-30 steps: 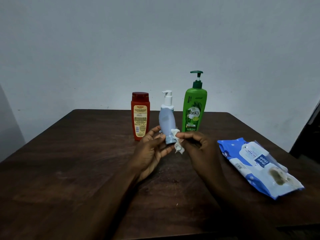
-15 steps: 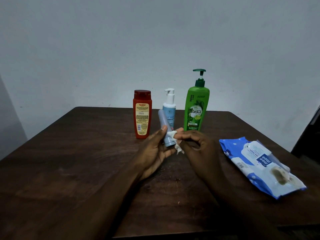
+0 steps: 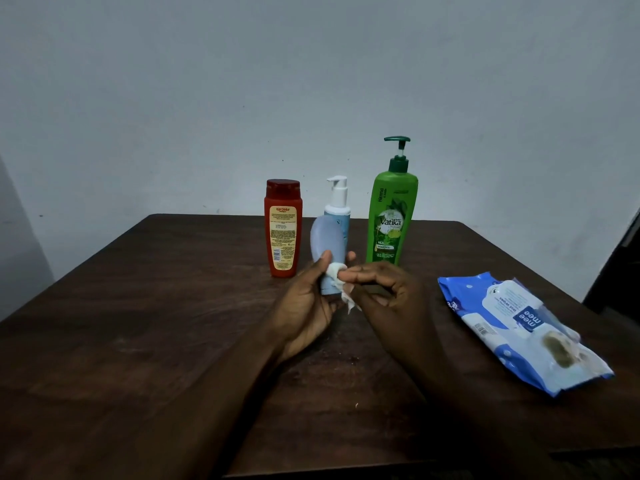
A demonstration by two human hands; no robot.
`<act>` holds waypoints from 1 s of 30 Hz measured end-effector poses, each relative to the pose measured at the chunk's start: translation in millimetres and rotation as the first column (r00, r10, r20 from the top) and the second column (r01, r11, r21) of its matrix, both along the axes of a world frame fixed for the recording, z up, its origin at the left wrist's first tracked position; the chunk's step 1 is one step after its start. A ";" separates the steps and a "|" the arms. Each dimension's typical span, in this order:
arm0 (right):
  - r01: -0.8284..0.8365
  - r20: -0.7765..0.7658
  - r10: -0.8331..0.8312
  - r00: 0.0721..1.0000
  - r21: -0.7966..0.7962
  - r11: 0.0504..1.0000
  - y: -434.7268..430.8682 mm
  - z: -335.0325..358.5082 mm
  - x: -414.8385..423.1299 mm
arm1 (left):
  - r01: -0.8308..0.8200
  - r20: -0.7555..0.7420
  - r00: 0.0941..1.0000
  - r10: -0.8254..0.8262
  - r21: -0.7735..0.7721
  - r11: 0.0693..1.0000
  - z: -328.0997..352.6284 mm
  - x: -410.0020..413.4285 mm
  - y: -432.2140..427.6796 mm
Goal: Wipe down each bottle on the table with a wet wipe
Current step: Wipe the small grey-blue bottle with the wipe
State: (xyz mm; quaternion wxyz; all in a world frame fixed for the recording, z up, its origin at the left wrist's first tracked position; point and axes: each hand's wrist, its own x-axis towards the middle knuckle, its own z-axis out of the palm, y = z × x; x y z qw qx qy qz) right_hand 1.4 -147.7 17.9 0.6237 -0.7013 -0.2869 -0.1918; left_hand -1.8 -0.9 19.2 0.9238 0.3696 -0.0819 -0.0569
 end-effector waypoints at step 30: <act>0.213 0.243 -0.177 0.954 -0.130 0.968 -10.4 -2.9 6.9 | -0.178 0.029 0.984 0.176 0.239 0.955 4.4 -8.6 1.0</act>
